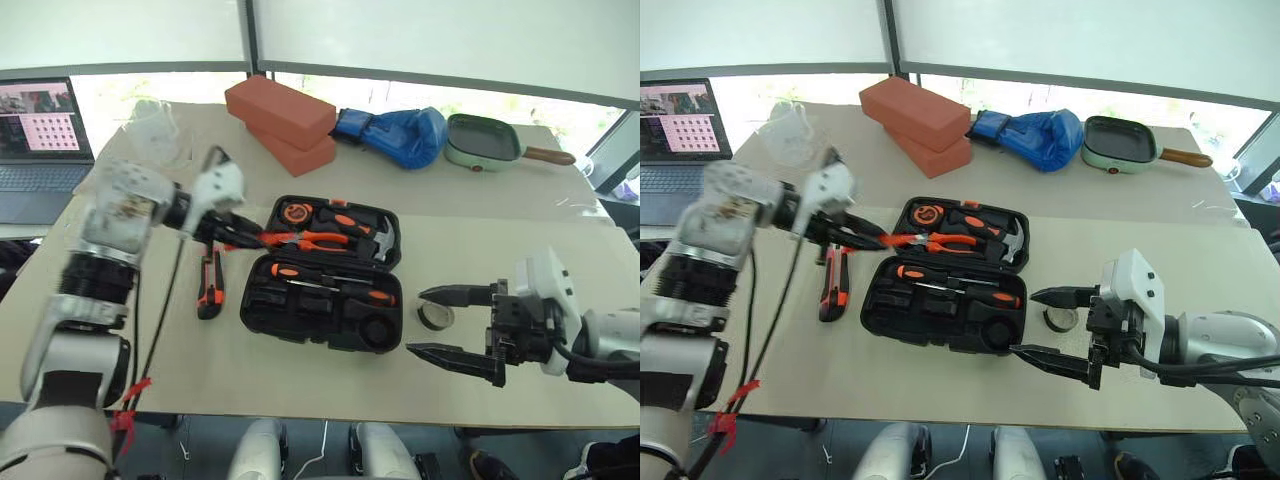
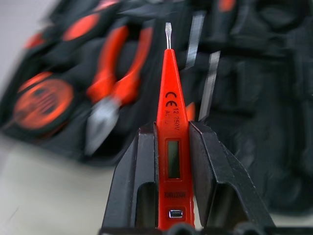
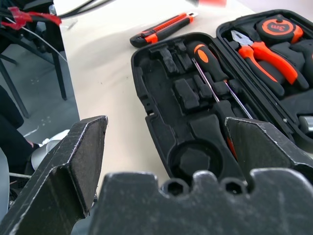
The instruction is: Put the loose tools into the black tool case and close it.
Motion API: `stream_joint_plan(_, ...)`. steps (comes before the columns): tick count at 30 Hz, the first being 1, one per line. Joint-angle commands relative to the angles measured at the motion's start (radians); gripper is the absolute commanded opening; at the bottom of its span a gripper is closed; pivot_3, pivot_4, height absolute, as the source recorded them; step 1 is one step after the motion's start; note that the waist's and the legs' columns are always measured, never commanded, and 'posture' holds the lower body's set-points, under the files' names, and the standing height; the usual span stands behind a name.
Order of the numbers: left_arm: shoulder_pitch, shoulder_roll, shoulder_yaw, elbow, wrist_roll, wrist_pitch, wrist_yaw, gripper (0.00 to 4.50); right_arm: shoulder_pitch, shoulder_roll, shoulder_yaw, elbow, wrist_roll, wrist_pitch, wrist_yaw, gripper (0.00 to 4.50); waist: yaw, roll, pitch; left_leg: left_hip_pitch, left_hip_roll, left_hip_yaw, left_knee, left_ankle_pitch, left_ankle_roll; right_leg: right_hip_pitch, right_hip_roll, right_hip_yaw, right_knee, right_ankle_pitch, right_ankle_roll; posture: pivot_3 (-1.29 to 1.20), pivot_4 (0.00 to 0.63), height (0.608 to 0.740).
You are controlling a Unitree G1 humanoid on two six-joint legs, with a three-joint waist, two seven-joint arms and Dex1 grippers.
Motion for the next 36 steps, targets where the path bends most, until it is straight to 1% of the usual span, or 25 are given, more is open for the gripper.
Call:
stream_joint_plan(1, 0.001, -0.018, -0.054, -0.048, 0.013, -0.042, -0.02, 0.45, 0.018, 0.005, -0.038, -0.048, -0.008, -0.03, -0.026, 4.5, -0.001, 0.0, 0.0, 0.0, 0.0, 0.0, 0.0, 0.0, 0.0, 0.0, 0.0, 0.0, 0.0, 0.0, 0.0, 0.0, 0.15, 0.738)
stream_joint_plan(4, -0.004, -0.036, -0.094, -0.051, 0.025, -0.038, -0.023, 0.45, 0.033, 0.012, -0.047, -0.066, -0.002, -0.031, -0.048, 4.5, 0.002, 0.0, 0.0, 0.0, 0.0, 0.0, 0.0, 0.0, 0.0, 0.0, 0.0, 0.0, 0.0, 0.0, 0.0, 0.0, 0.15, 0.738)
stream_joint_plan(8, 0.01, -0.019, -0.14, -0.057, 0.045, -0.057, -0.056, 0.45, 0.056, 0.021, -0.062, -0.083, -0.003, -0.032, -0.073, 4.5, 0.003, 0.0, 0.0, 0.0, -0.001, 0.0, 0.001, 0.0, 0.0, 0.0, 0.0, 0.0, 0.0, 0.0, 0.0, 0.0, 0.15, 0.738)
stream_joint_plan(12, 0.01, -0.033, -0.169, -0.014, 0.074, -0.015, -0.046, 0.45, 0.067, 0.031, -0.061, -0.095, -0.007, -0.038, -0.098, 4.5, 0.004, 0.0, 0.0, 0.0, -0.001, 0.0, 0.001, 0.0, 0.001, 0.001, 0.0, 0.0, 0.0, 0.0, 0.0, 0.0, 0.15, 0.738)
stream_joint_plan(14, 0.012, -0.033, -0.184, -0.001, 0.093, -0.042, -0.042, 0.45, 0.068, 0.034, -0.059, -0.099, -0.007, -0.04, -0.106, 4.5, 0.004, 0.0, 0.0, 0.0, -0.001, 0.0, 0.002, 0.0, 0.001, 0.001, 0.0, 0.0, 0.0, 0.0, 0.0, 0.0, 0.15, 0.738)
stream_joint_plan(17, 0.008, -0.062, -0.182, 0.006, 0.087, -0.005, -0.023, 0.45, 0.066, 0.033, -0.059, -0.1, -0.007, -0.042, -0.117, 4.5, 0.005, 0.0, 0.0, 0.0, -0.001, -0.001, 0.002, 0.0, 0.001, 0.001, 0.0, 0.0, 0.0, 0.0, 0.0, 0.0, 0.15, 0.738)
stream_joint_plan(20, 0.005, -0.079, -0.189, 0.045, 0.112, -0.047, 0.011, 0.45, 0.059, 0.03, -0.062, -0.099, 0.004, -0.041, -0.125, 4.5, 0.007, 0.0, 0.0, 0.0, -0.001, -0.001, 0.002, -0.001, 0.001, 0.001, 0.0, 0.0, 0.0, 0.0, 0.001, 0.0, 0.15, 0.738)
stream_joint_plan(24, 0.002, -0.097, -0.19, 0.087, 0.128, -0.056, 0.031, 0.45, 0.051, 0.027, -0.059, -0.1, 0.014, -0.039, -0.134, 4.5, 0.005, 0.001, 0.0, 0.0, -0.001, -0.001, 0.002, -0.001, 0.001, 0.002, 0.0, 0.0, 0.0, 0.0, 0.001, 0.0, 0.15, 0.738)
stream_joint_plan(36, 0.013, -0.07, -0.189, 0.071, 0.136, -0.053, -0.009, 0.45, 0.002, 0.024, -0.029, -0.085, 0.025, -0.034, -0.156, 4.5, 0.004, 0.001, -0.001, 0.0, -0.001, -0.001, 0.003, -0.001, 0.001, 0.002, 0.0, 0.0, 0.001, 0.0, 0.001, 0.0, 0.15, 0.738)
